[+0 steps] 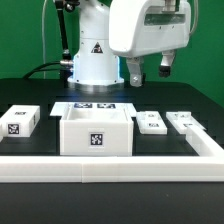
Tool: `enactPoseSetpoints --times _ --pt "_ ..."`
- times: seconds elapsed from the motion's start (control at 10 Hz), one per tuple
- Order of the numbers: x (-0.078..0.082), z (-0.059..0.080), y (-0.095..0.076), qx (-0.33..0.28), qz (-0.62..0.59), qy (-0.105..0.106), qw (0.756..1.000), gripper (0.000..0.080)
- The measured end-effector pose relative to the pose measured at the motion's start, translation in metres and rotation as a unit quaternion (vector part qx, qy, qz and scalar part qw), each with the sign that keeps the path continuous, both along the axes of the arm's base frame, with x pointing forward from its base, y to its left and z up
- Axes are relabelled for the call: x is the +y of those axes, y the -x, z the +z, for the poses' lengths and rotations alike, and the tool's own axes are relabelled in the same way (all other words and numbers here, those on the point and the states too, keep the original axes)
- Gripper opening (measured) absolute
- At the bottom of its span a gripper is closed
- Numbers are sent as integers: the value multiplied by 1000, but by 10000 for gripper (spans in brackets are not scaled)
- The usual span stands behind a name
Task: Assemble cabinet
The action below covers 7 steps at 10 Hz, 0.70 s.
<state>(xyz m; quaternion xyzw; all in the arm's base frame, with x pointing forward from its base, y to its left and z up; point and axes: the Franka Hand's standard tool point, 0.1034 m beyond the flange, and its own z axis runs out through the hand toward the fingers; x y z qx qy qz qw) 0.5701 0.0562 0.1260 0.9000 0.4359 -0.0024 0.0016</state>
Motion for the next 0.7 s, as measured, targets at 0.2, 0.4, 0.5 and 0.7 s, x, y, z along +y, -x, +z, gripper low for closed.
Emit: enactPoseSetpoints --times 0.2,0.4,0.5,0.7 --pt "0 0 0 0 0 0 1000 798" --pt "0 0 0 0 0 0 1000 798" --pt "0 0 0 0 0 0 1000 798" --pt "0 0 0 0 0 0 1000 798"
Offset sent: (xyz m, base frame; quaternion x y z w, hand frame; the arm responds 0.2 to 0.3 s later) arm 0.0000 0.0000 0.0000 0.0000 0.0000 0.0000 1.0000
